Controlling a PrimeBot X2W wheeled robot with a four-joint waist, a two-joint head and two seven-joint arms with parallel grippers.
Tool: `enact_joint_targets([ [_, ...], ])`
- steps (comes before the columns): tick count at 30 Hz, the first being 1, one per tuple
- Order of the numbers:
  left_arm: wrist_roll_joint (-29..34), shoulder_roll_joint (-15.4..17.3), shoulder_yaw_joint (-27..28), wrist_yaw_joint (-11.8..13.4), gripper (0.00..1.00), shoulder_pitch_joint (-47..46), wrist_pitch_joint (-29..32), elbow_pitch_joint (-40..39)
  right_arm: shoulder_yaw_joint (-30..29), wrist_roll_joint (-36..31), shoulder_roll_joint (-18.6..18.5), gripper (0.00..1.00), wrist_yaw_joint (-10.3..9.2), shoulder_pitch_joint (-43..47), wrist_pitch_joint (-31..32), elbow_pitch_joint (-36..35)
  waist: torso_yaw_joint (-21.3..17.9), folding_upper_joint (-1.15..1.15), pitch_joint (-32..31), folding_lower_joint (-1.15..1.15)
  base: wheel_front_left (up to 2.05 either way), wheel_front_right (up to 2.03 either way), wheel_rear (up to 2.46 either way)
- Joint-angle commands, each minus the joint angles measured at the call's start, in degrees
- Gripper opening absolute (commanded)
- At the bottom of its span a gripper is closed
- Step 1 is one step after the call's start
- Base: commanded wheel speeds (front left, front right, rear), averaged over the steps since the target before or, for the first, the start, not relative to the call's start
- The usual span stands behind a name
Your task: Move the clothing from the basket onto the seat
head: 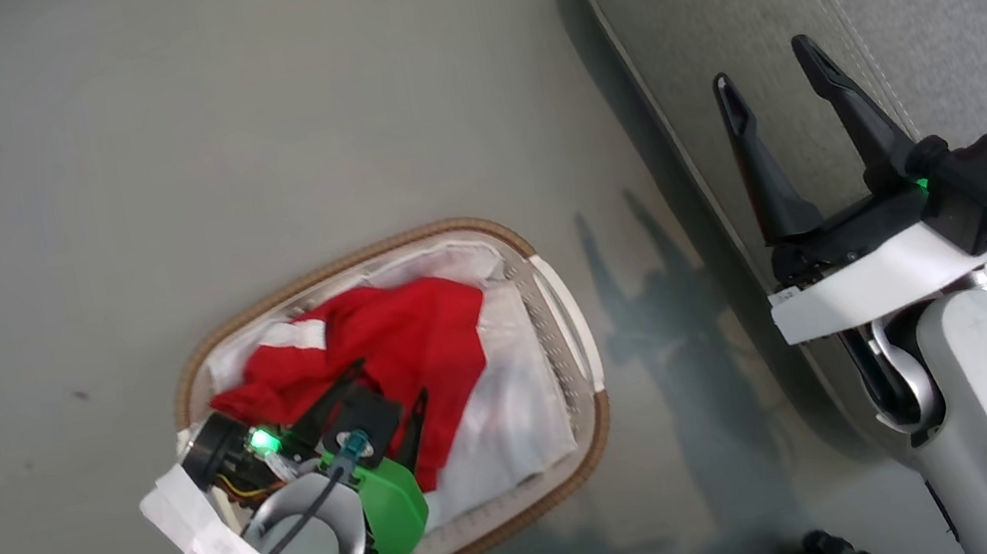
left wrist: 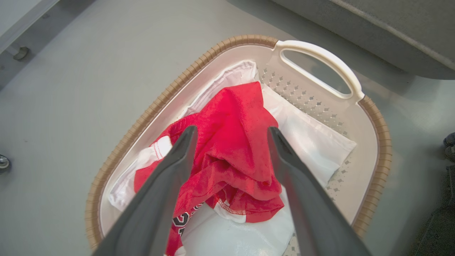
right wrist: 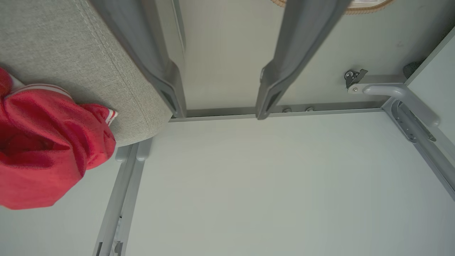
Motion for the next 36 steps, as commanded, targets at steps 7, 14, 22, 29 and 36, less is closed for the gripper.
enact_joint_targets([
  [7,0.4,1.8,-0.1,0.6,1.0,-5.1,0.0,4.4,2.6,3.2,0.0,1.0,-0.08,-2.6,-0.3,-2.3,-10.0,0.0,14.3,-0.01,0.0,0.0,0.0],
  [14,-1.4,3.4,1.7,1.9,1.0,-7.9,0.0,6.9,4.4,5.1,0.0,1.0,-0.08,-3.8,-0.3,-3.2,-12.5,0.0,18.7,-0.01,0.0,0.0,0.0],
  [22,-4.6,2.8,4.0,1.8,1.0,-9.5,0.2,12.5,5.6,6.1,0.0,1.0,-0.08,-3.9,-0.3,-2.8,-13.7,0.0,20.1,-0.01,0.0,0.0,0.0],
  [29,-4.7,1.7,2.5,1.1,0.0,-9.4,0.2,15.2,5.7,6.0,0.0,1.0,-0.08,-4.3,-0.3,-2.3,-13.1,0.0,19.0,-0.01,0.0,0.0,0.0],
  [36,-5.0,0.4,1.1,0.5,0.0,-7.8,0.1,15.2,4.6,4.6,-0.1,1.0,-0.08,-3.6,-0.3,-1.5,-11.0,0.0,15.8,-0.01,0.0,0.0,0.0],
])
